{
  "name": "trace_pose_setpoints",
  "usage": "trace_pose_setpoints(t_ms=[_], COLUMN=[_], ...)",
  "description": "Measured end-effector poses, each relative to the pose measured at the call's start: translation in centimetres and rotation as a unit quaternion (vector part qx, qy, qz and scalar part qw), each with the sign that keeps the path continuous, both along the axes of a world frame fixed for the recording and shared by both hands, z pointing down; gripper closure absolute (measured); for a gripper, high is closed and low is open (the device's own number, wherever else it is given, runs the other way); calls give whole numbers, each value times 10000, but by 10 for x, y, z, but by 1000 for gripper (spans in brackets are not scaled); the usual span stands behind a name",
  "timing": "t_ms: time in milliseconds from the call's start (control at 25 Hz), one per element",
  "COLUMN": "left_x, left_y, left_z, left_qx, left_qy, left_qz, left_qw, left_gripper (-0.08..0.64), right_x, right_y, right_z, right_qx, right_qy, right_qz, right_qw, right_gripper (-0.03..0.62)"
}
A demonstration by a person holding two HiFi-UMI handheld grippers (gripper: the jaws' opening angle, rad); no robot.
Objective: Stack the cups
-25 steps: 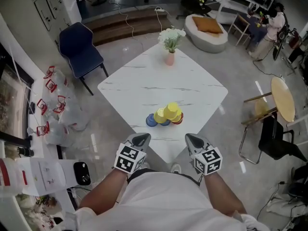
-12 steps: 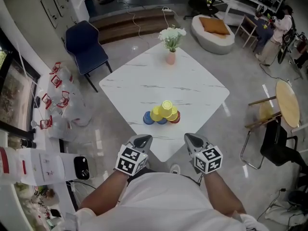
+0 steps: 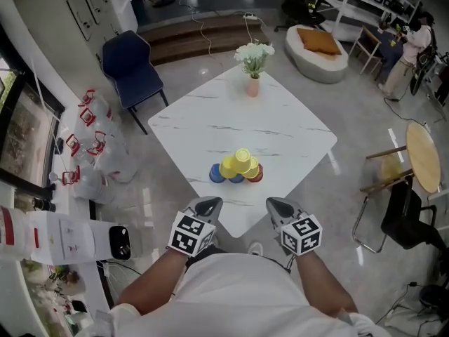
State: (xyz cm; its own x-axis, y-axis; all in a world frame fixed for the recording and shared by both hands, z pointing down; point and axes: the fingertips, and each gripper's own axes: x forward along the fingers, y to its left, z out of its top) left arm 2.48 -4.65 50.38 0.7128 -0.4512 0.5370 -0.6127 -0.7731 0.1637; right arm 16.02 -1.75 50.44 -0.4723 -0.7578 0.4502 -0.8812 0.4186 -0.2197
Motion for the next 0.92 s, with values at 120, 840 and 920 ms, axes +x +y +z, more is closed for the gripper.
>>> trace_pose_setpoints(t_ms=[120, 840, 920], left_x=[1, 5, 5], left_y=[1, 3, 3], left_z=[-1, -4, -4], left_qx=[9, 43, 48], left_qy=[-17, -18, -15], left_qz=[5, -36, -38], left_qw=[10000, 10000, 10000], left_gripper=[551, 551, 551], right_x=[0, 0, 0], right_y=[0, 4, 4], right_z=[1, 3, 3], right_qx=[7, 34, 37], right_qy=[-9, 64, 69], right_qz=[-4, -113, -118], right_qw=[10000, 9999, 9999], right_gripper=[588, 588, 589])
